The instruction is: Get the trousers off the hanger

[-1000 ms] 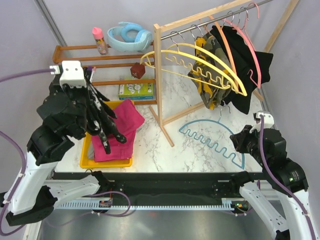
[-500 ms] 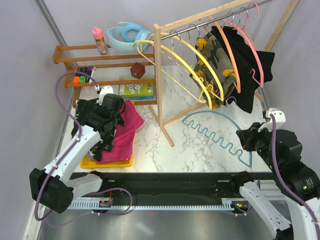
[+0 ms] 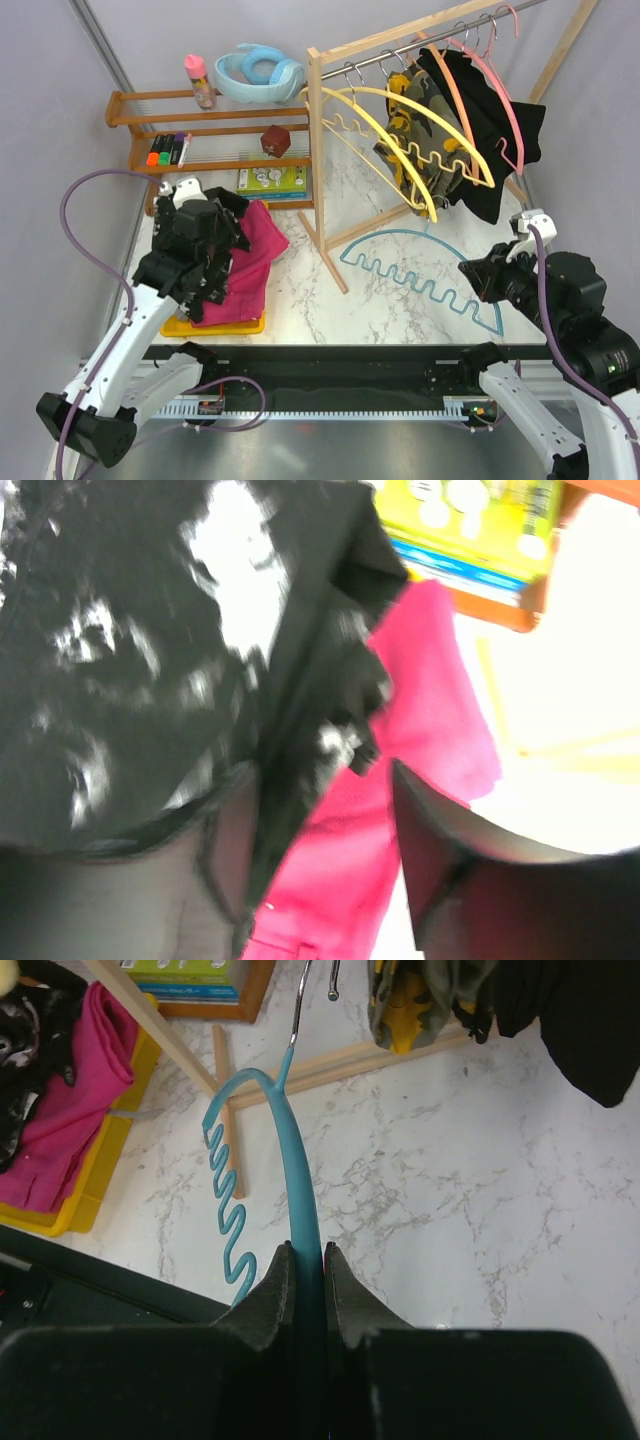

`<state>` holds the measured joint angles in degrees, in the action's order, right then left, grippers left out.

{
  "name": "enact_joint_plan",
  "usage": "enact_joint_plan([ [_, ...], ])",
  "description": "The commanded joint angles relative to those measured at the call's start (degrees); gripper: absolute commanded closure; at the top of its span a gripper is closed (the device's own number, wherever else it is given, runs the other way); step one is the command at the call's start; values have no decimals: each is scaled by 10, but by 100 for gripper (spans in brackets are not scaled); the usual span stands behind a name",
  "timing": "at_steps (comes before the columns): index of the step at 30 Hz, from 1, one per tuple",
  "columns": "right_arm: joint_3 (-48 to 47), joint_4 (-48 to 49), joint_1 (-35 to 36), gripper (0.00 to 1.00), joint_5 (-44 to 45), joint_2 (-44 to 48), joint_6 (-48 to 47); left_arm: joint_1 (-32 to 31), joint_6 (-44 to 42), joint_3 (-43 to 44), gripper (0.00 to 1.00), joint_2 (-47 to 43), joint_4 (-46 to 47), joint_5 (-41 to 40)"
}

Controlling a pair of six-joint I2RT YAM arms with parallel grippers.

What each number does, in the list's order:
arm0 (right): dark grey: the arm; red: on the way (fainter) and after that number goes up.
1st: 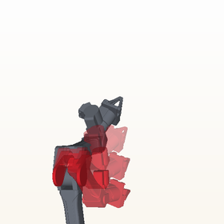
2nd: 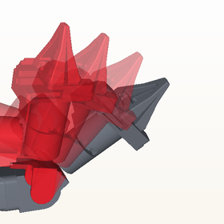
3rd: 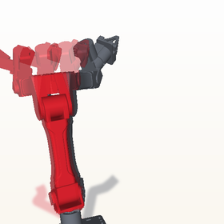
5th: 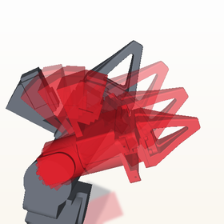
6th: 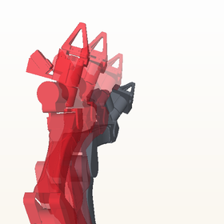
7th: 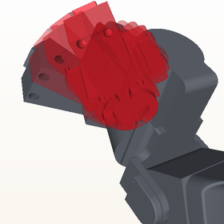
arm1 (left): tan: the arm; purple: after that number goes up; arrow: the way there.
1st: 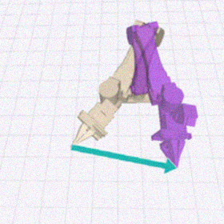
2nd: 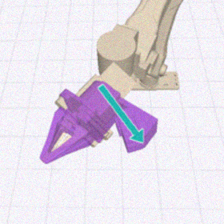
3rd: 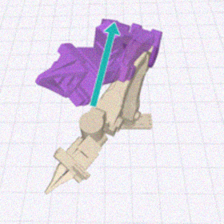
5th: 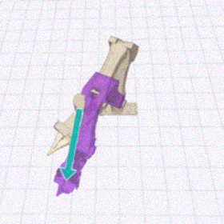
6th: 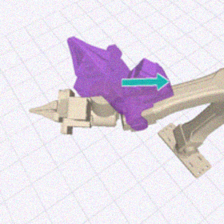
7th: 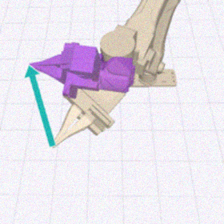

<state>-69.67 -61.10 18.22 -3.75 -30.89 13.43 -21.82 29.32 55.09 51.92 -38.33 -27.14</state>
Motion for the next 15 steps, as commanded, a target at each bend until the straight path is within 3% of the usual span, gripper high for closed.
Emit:
enact_joint_plan([
  [1,-26,36,1,100,-49,-30,-12,0,-4,35,31,-28,-4,105],
  [4,-32,27,1,100,-37,-49,-21,1,-14,55,21,-51,-4,178],
  [5,-39,27,1,100,-22,-58,-24,1,-15,59,12,-57,2,199],
  [8,-58,30,1,100,-11,-74,-30,1,-18,77,3,-77,10,260],
  [15,-111,23,2,100,34,-124,-46,0,-9,111,1,-108,11,312],
])
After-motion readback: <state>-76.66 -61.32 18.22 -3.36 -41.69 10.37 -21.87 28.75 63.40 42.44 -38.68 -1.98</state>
